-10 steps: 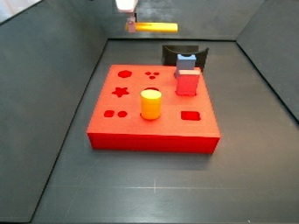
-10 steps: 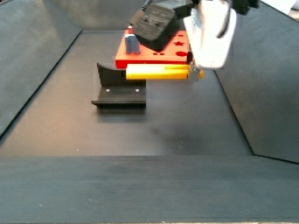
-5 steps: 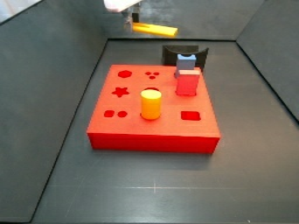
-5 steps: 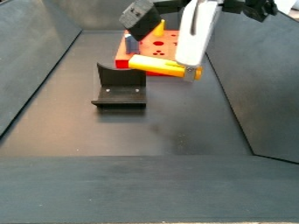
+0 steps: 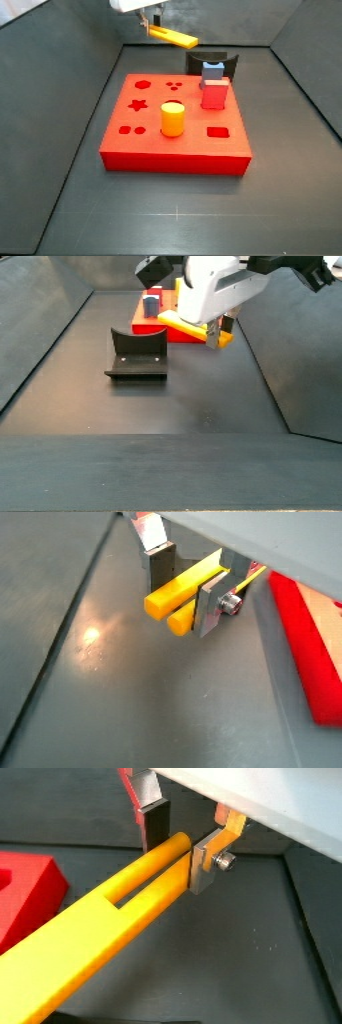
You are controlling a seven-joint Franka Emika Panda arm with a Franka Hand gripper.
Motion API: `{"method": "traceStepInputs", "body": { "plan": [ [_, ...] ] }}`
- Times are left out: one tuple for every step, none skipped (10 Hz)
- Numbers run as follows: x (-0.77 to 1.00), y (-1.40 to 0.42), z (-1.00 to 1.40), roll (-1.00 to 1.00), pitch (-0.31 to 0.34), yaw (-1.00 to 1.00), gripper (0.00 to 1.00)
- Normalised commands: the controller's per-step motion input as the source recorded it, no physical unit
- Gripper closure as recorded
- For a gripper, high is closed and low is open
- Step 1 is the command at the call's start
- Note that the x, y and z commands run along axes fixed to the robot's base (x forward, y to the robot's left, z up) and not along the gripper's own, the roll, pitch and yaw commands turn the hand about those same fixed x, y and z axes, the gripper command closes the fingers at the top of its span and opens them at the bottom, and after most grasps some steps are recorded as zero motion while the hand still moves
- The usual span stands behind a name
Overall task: Pick up the square-circle object. Move up. Rotate the square-circle object. Place the square-circle object on the fixture. Regrasp the square-circle object. Move to above the board. Insert the square-circle object.
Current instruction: Rotate the square-circle object.
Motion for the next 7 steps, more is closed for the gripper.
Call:
{"method": "traceStepInputs", "body": {
  "plan": [
    [0.02, 0.01, -0.01, 0.00, -0.009, -1.00, 1.00],
    [0.02, 0.01, -0.01, 0.00, -0.009, -1.00, 1.00],
    [0.02, 0.01, -0.01, 0.00, -0.010, -1.00, 1.00],
    [0.02, 0.01, -0.01, 0.00, -0.011, -1.00, 1.00],
    [0.02, 0.01, -0.01, 0.00, -0.013, -1.00, 1.00],
    [0.02, 0.01, -0.01, 0.00, -0.015, -1.00, 1.00],
    [0.02, 0.01, -0.01, 0.00, -0.017, -1.00, 1.00]
  ]
}}
